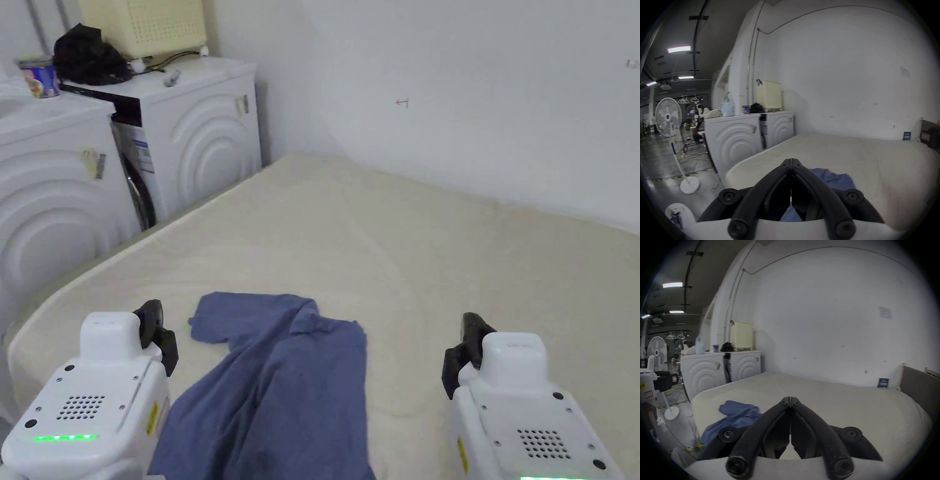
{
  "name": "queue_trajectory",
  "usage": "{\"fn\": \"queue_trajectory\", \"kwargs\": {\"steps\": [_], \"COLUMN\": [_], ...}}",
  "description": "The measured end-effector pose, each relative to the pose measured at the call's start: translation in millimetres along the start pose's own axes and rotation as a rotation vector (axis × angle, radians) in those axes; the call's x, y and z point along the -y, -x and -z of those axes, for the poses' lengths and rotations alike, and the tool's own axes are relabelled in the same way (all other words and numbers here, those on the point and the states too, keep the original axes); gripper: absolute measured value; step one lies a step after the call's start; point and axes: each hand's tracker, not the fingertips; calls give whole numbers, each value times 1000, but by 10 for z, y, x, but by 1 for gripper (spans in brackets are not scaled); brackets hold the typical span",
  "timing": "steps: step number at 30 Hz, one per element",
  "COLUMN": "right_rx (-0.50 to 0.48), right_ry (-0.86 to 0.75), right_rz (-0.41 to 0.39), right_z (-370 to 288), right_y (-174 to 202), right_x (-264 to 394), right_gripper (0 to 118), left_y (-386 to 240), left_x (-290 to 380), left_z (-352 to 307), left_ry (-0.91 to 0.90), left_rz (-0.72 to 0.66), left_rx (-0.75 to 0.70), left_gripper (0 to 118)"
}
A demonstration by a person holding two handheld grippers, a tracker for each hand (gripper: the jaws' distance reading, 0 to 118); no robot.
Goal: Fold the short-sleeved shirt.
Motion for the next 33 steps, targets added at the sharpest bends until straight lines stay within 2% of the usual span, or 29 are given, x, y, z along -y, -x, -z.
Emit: {"fn": "queue_trajectory", "kwargs": {"steps": [5, 9, 10, 11, 13, 15, 16, 20, 24, 28, 30, 32, 33], "right_rx": [-72, -93, -97, -97, -80, -55, -41, 28, 104, 168, 202, 224, 236], "right_ry": [12, 19, 21, 22, 22, 32, 38, 70, 99, 125, 143, 157, 167], "right_rz": [4, -2, -9, -20, -42, -51, -48, -40, -43, -48, -52, -45, -40], "right_z": [51, 37, 29, 15, 16, 10, 4, 5, 0, -24, -28, -49, -57], "right_y": [324, 377, 365, 330, 285, 194, 135, -81, -328, -575, -694, -800, -842], "right_x": [55, 78, 83, 88, 106, 134, 152, 219, 281, 340, 378, 419, 434], "right_gripper": [0, 0, 0, 0, 0, 0, 0, 0, 0, 0, 0, 0, 0], "left_y": [343, 364, 347, 281, 161, 18, -50, -435, -826, -1042, -1126, -1213, -1268], "left_x": [41, 59, 61, 70, 74, 150, 185, 383, 660, 1010, 1183, 1350, 1453], "left_z": [-66, 28, 86, 120, 360, 527, 641, 1130, 1570, 1917, 2030, 2128, 2158], "left_ry": [30, 122, 143, 180, 279, 371, 345, 495, 641, 796, 871, 863, 908], "left_rz": [-1, -34, -45, -45, -52, -64, -106, -84, -37, -76, -66, 18, 64], "left_rx": [-41, -16, -3, -6, 1, 56, 98, 169, 210, 211, 211, 179, 175], "left_gripper": [0, 0, 10, 38, 118, 118, 118, 118, 118, 116, 108, 93, 82]}}
